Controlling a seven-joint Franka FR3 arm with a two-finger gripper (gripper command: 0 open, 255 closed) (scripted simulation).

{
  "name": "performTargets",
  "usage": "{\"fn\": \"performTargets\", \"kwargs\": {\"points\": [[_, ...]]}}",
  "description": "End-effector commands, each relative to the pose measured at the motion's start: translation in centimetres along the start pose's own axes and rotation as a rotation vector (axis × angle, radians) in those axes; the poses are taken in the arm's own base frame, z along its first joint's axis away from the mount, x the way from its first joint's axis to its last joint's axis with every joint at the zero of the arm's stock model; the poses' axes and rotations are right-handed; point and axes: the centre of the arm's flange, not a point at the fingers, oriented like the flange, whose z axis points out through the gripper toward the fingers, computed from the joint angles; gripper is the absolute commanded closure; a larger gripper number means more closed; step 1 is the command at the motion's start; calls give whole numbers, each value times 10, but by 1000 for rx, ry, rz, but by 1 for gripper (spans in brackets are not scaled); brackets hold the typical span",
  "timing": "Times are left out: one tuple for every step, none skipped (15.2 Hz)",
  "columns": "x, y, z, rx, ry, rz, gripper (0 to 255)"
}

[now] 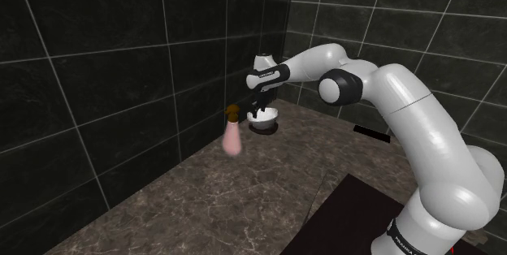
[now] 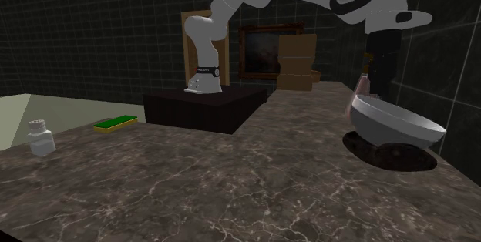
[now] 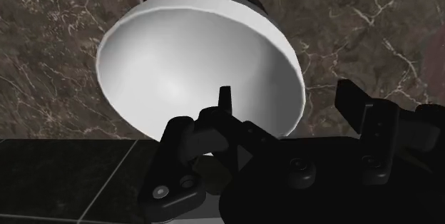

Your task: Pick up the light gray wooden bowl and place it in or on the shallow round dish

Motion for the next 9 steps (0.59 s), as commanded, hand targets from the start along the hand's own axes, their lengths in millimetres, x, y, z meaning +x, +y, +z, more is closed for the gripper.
{"fn": "performTargets", "kwargs": {"points": [[0,0,0,0,0,0,0],[0,0,0,0,0,0,0],[0,0,0,0,0,0,0],[0,0,-13,0,0,0,0],[0,0,-26,0,0,0,0],[0,0,-40,0,0,0,0],[0,0,-50,0,0,0,0],[0,0,-50,0,0,0,0],[0,0,-50,0,0,0,0]]}}
